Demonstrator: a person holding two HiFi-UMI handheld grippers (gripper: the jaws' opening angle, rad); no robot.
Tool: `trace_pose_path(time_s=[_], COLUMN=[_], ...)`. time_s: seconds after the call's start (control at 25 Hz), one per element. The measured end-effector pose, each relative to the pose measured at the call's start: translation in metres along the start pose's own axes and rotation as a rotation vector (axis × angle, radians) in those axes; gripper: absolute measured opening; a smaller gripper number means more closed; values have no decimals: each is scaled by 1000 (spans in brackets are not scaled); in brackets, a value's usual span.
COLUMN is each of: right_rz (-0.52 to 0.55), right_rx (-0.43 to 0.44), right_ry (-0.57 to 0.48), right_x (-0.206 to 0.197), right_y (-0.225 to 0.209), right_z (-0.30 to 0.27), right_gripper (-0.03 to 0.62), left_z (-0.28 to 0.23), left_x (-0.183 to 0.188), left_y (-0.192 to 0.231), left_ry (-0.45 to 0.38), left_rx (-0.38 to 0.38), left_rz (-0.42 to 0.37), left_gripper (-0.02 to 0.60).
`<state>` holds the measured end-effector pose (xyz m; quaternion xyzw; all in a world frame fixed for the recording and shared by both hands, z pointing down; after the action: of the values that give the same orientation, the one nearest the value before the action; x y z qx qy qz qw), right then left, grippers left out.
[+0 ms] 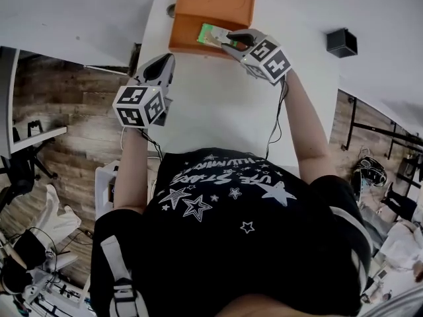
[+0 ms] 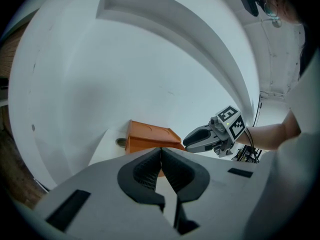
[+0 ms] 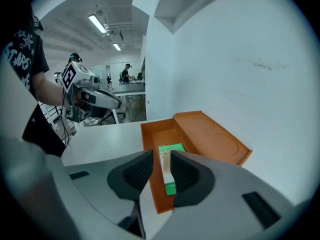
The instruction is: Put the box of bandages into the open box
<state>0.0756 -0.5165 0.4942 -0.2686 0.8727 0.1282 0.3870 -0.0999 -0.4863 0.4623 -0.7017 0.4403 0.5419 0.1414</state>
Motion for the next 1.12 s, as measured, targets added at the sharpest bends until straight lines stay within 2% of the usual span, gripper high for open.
trace_pose_path(time_s=[0.44,0.76,0.92,1.12], right_rz=[2,-28,-45,-127], right_rx=[-91,-155,-234,-349], right_ry=[-130,-184,-218,-311], right_x=[0,-25,-35,-52], right_y=[55,70,89,108], right_z=[68,97,127,174], right_gripper=[94,62,57,55], left_z=[57,64,82,102], left_x=[0,-24,-34,-43], left_y=[-58,-88,-117,-155], left_ry=[-65,-63,-72,-93], left_rx=[1,-1,-14,-13], left_rz=[-36,-36,-48,-54], left_gripper=[20,20,20,20])
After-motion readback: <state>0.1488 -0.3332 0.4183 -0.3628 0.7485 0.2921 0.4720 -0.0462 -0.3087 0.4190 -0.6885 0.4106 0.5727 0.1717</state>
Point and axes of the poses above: the fingertips, and each gripper's own axes: z backward along the fingers, y to its left, x out of its top, the point moved 3 cm from there along z, backward along the fingers, and after that the axes turned 4 degrees about x, right-handed, at the moved point
